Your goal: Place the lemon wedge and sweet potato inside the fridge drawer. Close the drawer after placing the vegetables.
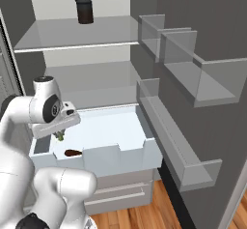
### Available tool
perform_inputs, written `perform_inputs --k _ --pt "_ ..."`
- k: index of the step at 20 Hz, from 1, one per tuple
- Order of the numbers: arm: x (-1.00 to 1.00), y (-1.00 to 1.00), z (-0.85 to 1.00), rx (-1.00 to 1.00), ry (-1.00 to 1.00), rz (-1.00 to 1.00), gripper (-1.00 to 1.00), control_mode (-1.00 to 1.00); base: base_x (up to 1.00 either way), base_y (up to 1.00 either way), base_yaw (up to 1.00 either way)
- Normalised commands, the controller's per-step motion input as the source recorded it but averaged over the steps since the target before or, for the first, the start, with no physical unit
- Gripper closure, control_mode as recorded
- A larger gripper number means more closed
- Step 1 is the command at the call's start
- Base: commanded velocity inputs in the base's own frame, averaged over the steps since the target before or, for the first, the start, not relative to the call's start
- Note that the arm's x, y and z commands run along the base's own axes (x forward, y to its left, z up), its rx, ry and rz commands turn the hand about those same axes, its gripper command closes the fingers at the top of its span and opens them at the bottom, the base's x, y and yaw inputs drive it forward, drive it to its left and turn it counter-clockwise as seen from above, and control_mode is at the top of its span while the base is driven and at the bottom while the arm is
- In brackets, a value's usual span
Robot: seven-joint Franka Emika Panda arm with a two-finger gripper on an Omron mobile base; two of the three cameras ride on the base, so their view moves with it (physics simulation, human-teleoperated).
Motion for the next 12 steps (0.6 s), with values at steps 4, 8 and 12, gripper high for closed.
perform_inputs --k 4,8,12 --pt "0.71 0.03 -0.58 0.00 0.00 0.00 1.00 -1.00 0.00 0.00 0.00" --pt "0.65 0.00 -0.52 0.00 0.00 0.00 1.00 -1.00 0.00 0.00 0.00" --pt "0.55 0.01 -0.49 0.00 0.00 0.00 1.00 -1.00 0.00 0.00 0.00"
